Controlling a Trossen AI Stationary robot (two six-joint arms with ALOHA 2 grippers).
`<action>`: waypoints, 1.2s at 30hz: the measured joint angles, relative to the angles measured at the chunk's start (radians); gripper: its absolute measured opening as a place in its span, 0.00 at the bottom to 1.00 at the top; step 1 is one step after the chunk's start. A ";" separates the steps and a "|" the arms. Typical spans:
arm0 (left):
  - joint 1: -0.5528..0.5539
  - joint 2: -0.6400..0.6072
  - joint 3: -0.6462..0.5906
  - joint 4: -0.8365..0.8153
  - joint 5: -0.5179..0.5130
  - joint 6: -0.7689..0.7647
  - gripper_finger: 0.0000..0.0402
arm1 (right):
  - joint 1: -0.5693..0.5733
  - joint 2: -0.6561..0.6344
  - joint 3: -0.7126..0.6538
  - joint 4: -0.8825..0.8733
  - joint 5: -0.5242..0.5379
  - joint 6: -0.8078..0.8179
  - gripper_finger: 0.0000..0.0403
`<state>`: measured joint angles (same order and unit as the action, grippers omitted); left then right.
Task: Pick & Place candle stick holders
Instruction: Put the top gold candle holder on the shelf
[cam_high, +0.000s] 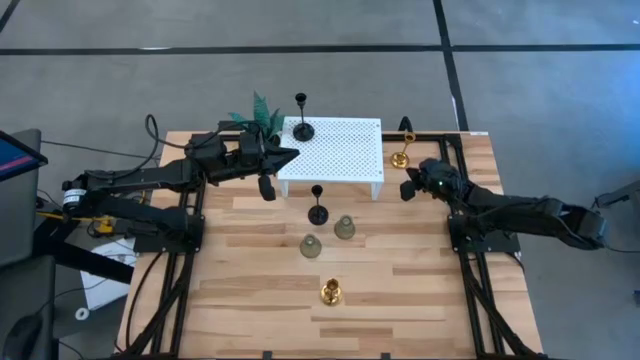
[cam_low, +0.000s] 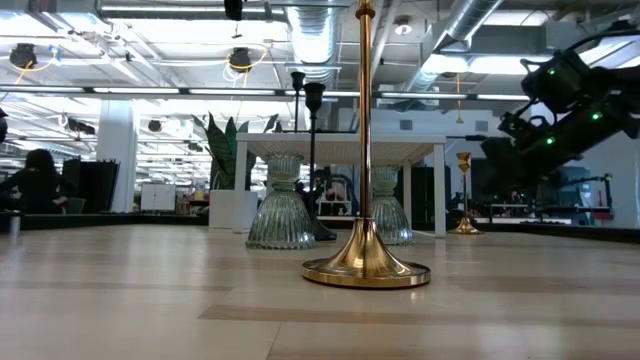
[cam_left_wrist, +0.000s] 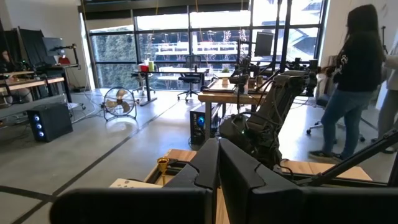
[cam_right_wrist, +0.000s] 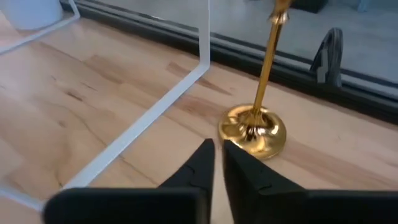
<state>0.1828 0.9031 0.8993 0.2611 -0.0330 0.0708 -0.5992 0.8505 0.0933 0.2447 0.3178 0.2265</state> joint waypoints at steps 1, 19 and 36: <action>0.000 0.000 0.000 0.000 0.000 0.000 0.03 | -0.004 0.007 0.000 0.016 0.000 -0.001 0.10; 0.000 0.000 0.000 -0.007 0.000 0.000 0.03 | -0.076 0.188 0.001 0.319 -0.003 -0.001 0.63; 0.000 0.000 0.000 -0.012 0.000 0.000 0.03 | -0.107 0.453 0.096 0.499 0.000 -0.030 0.63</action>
<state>0.1829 0.9031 0.8993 0.2489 -0.0330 0.0711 -0.7057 1.3036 0.1892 0.7436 0.3183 0.1962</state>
